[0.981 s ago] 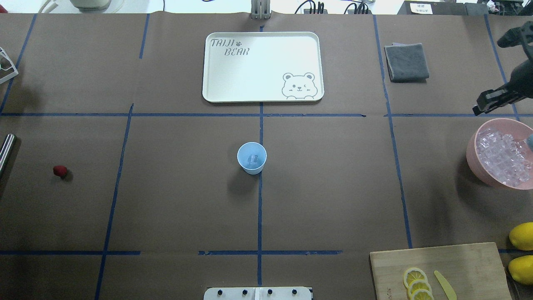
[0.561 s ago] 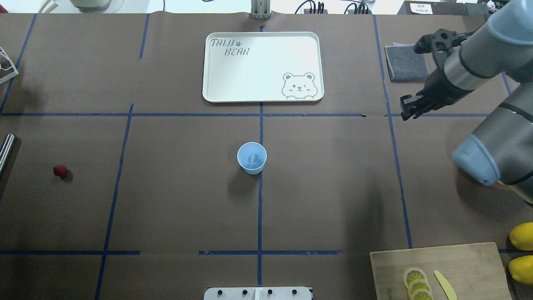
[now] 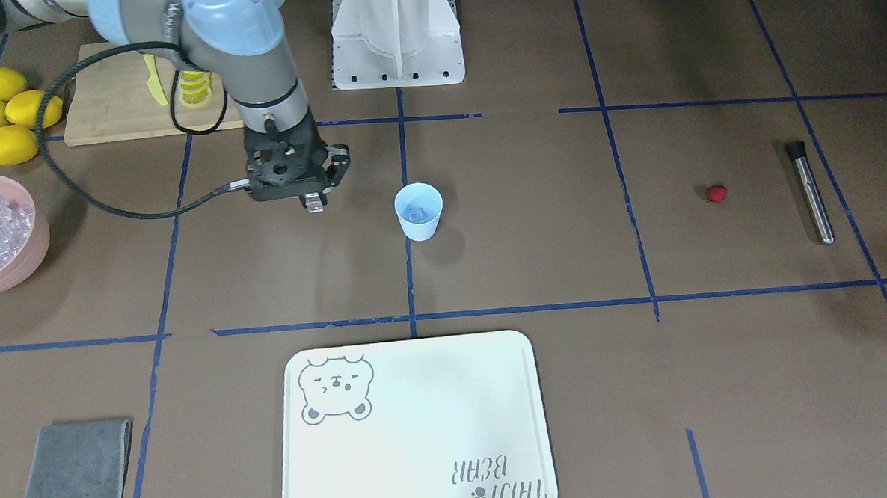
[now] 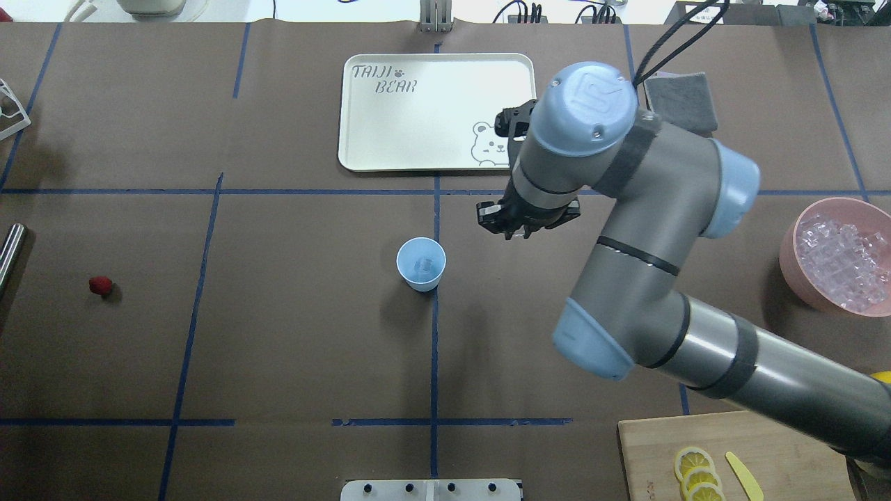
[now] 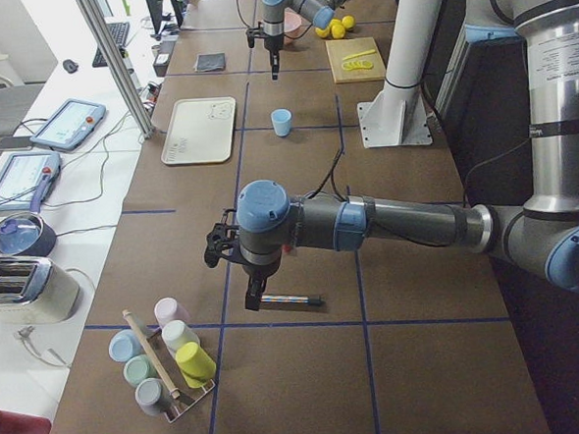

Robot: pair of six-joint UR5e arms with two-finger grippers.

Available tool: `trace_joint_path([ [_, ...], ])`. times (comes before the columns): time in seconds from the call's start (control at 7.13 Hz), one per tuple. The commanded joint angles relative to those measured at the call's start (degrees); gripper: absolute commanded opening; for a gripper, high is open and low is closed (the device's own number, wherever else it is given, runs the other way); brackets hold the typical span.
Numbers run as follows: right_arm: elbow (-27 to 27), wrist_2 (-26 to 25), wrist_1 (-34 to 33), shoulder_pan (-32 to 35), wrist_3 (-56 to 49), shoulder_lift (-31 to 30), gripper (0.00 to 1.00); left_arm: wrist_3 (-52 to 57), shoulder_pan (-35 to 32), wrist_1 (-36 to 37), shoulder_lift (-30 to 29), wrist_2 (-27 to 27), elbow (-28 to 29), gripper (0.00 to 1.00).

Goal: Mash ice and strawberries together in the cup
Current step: 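Carry the ice cube with the right gripper over the light-blue cup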

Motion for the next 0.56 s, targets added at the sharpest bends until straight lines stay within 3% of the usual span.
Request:
trace_joint_path([
  [0.0, -9.0, -4.4, -0.1, -5.0, 4.9, 8.2, 0.0, 0.0, 0.1, -0.1, 0.0, 0.0, 0.4, 1.0],
  [0.42, -9.1, -4.6, -0.1, -6.0, 5.2, 8.9, 0.01, 0.1, 0.1, -0.2, 0.0, 0.0, 0.6, 1.0],
])
